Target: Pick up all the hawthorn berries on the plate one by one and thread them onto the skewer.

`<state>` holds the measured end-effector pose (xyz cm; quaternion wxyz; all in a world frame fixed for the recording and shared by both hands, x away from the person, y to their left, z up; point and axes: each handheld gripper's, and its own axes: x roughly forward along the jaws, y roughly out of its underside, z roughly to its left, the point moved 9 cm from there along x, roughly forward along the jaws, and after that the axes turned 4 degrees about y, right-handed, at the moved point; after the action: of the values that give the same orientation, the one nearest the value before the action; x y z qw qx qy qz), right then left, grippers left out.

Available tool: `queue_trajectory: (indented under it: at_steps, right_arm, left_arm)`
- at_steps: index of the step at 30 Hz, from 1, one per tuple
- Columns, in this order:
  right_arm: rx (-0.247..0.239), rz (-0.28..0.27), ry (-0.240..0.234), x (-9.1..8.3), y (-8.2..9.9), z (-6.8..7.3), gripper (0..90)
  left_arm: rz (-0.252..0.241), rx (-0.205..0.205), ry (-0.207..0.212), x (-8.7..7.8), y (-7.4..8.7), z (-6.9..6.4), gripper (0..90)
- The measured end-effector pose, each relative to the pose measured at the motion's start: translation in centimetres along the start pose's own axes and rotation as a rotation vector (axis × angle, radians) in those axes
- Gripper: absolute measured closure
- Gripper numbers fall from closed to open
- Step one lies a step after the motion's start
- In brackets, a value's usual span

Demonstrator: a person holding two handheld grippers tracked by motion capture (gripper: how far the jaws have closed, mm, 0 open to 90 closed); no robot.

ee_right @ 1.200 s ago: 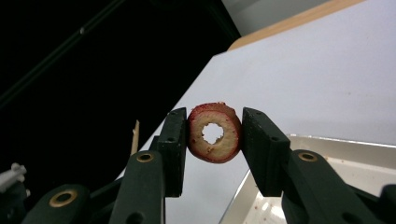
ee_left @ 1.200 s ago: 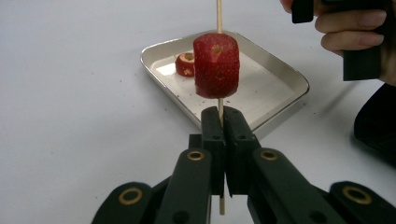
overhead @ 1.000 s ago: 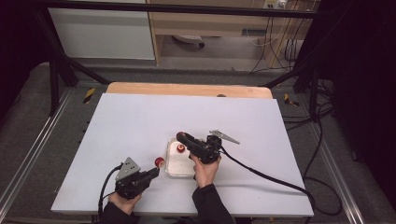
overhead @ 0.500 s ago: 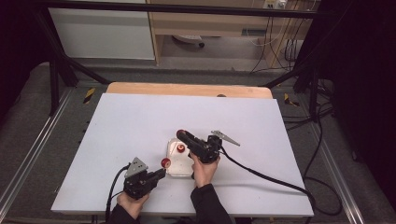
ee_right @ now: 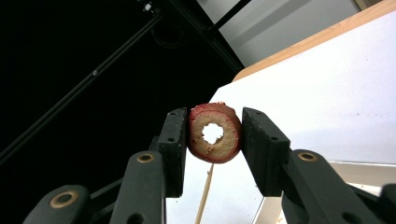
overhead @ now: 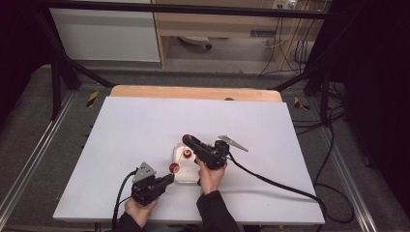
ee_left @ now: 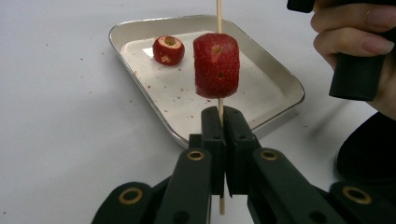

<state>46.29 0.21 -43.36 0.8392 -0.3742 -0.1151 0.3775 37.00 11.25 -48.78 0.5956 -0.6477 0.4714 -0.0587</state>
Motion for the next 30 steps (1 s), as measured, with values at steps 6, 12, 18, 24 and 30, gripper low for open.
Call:
queue_trajectory:
  at_steps: [6,12,18,24,30]
  right_arm:
    - [0.003,0.004,-0.001,0.0,0.1,0.0,62.2]
    - [0.001,0.003,0.000,0.0,0.2,0.0,62.2]
    - [0.010,0.010,0.000,0.2,0.9,-0.2,62.3]
    - [0.008,0.005,-0.006,0.1,1.0,-0.1,62.5]
    - [0.019,-0.016,-0.005,0.0,0.6,0.1,62.6]
  left_arm:
    - [-0.008,-0.005,0.006,0.1,-0.1,0.0,88.1]
    - [-0.020,-0.026,0.008,0.2,-0.3,-0.1,88.1]
    - [-0.032,-0.047,0.009,0.5,-0.6,-0.2,88.1]
    - [-0.042,-0.065,0.011,0.6,-0.9,0.0,88.3]
    - [-0.072,-0.049,0.004,0.4,-1.4,-0.4,88.4]
